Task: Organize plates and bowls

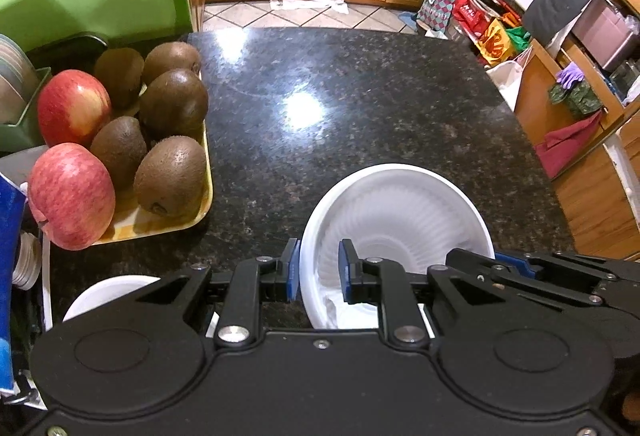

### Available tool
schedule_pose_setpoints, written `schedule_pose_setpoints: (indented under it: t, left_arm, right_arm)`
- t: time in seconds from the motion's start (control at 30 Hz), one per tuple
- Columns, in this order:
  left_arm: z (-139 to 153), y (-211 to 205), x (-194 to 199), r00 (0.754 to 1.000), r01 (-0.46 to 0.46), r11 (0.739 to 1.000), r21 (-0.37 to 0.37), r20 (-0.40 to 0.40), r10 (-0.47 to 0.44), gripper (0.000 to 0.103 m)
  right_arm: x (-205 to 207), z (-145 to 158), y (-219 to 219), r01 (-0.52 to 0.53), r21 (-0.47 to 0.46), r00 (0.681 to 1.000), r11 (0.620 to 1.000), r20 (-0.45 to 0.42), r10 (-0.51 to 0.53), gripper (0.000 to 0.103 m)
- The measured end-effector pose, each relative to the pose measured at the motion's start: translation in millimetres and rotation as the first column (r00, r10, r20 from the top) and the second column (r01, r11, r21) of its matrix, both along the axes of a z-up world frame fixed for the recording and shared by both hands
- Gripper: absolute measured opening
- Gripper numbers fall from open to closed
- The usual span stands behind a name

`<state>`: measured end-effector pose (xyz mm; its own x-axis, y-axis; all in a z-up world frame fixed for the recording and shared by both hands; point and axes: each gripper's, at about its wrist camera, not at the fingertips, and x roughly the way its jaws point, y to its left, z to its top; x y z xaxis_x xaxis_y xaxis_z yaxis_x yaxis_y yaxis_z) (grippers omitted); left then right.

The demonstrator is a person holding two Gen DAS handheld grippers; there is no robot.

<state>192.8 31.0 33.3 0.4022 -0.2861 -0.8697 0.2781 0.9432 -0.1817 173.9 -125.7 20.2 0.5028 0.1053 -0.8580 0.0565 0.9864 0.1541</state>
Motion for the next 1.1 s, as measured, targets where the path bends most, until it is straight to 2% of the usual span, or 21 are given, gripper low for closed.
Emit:
schedule_pose_setpoints:
  t: [0.3,0.63,0.87,1.1]
  left_arm:
    - [23,-13,-36,0.999,0.033,0.999,-0.011,0.031,-0.033,0.026]
    - [53,-39,-100,0.988,0.134,0.99,-0.046,0.078,-0.13,0.026]
    - [58,-57,-137,0.977,0.203,0.977,-0.063,0.079,-0.198,0.026]
    - [47,-69,-163,0.973,0.228,0.972,-0.058,0.05,-0.225,0.026]
  right_arm:
    - [-43,32,-11,0.026,-0.011,0.999,1.0,0.044,-0.025,0.014]
    - [-122,63,-41,0.111,-0.006,0.991,0.994,0.078,-0.11,0.014]
    - [-178,67,-59,0.177,-0.007,0.982,0.984,0.074,-0.176,0.014]
    - [-217,56,-69,0.218,-0.009,0.975,0.976,0.042,-0.218,0.014]
